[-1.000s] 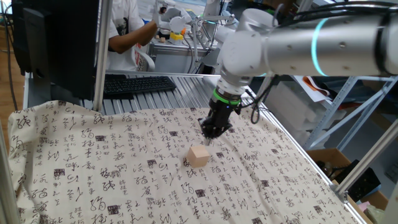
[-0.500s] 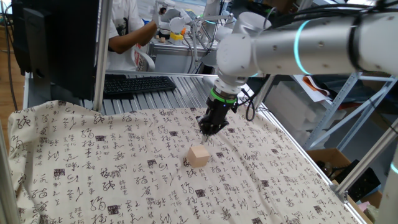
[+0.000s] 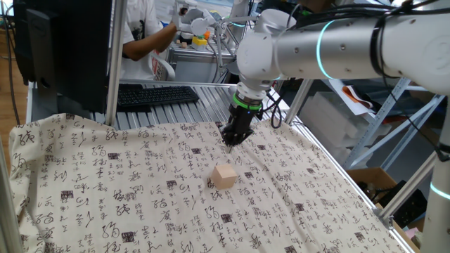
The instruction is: Pick up the small block on the left and move it to the right
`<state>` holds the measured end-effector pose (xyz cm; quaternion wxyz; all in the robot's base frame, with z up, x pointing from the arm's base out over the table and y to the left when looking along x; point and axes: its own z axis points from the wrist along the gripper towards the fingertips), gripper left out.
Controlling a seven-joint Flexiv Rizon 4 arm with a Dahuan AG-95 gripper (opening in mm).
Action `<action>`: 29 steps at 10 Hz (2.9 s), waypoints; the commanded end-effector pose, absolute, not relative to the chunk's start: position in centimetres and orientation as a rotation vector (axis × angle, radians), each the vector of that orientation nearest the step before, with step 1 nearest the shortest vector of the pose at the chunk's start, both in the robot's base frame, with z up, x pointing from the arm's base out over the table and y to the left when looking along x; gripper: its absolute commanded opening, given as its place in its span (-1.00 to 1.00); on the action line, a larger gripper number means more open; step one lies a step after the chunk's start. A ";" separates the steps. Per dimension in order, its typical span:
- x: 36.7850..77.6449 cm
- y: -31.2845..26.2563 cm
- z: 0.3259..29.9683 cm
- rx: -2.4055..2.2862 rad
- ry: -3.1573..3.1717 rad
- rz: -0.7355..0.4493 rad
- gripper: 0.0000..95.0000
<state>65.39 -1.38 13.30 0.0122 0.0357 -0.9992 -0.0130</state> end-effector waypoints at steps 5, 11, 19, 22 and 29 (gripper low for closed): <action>66.1 -1.8 12.2 0.192 -3.093 -0.006 -1.00; 65.1 -1.8 9.4 0.169 -3.085 0.009 -1.00; 65.0 -1.9 9.0 0.092 -3.101 0.008 -0.20; 65.0 -1.8 8.9 0.071 -3.101 0.006 0.20; 62.5 -5.5 3.8 0.076 -3.164 0.064 0.60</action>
